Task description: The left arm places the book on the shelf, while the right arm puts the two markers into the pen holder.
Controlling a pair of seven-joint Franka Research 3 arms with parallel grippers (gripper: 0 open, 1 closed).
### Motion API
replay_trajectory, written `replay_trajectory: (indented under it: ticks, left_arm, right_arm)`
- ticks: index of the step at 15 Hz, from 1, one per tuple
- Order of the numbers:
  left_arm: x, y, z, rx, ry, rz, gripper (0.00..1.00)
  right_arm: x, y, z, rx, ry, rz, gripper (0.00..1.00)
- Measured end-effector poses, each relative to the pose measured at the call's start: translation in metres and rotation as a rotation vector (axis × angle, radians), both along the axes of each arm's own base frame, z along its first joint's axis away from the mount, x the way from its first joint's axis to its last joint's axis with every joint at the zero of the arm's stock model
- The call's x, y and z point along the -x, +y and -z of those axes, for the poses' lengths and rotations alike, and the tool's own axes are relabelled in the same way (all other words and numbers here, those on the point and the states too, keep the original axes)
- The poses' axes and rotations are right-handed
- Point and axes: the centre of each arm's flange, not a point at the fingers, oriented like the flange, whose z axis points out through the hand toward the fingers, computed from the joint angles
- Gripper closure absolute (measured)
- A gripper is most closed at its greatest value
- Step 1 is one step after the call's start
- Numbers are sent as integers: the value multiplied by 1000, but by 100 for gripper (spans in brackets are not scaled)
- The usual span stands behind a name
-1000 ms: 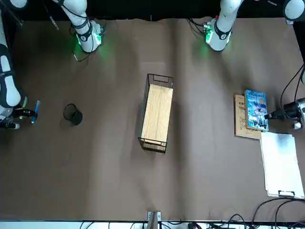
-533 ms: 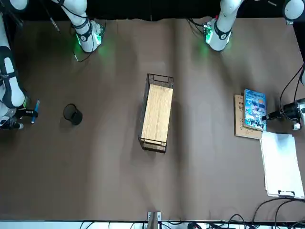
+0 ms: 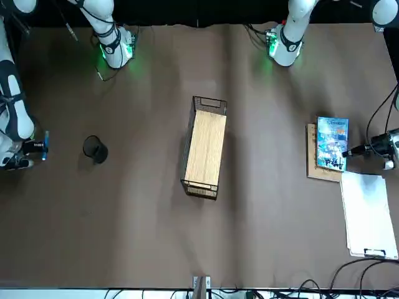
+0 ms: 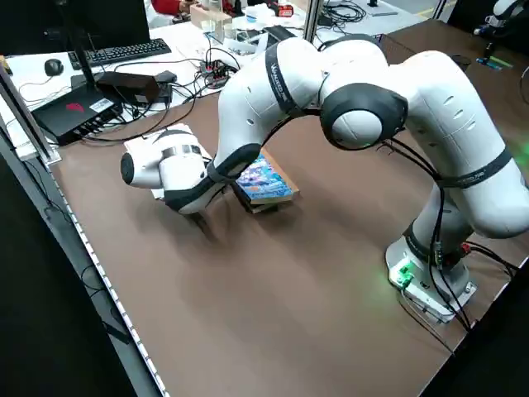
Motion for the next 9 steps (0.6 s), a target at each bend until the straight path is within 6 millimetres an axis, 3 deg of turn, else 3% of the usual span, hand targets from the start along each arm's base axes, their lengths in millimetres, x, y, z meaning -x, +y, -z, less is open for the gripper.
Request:
replay_trajectory:
  ticks: [4, 6, 9]
  left_arm:
    - [-3, 4, -19, 7, 13, -9, 80]
    - [-6, 4, -40, 10, 17, -7, 80]
    - [-11, -2, -72, 25, 35, -3, 80]
  right_arm:
    - [-4, 7, 0, -44, 7, -150, 82]
    - [-20, 33, -6, -129, 16, -167, 82]
    - [-48, 72, -45, -306, -5, -148, 82]
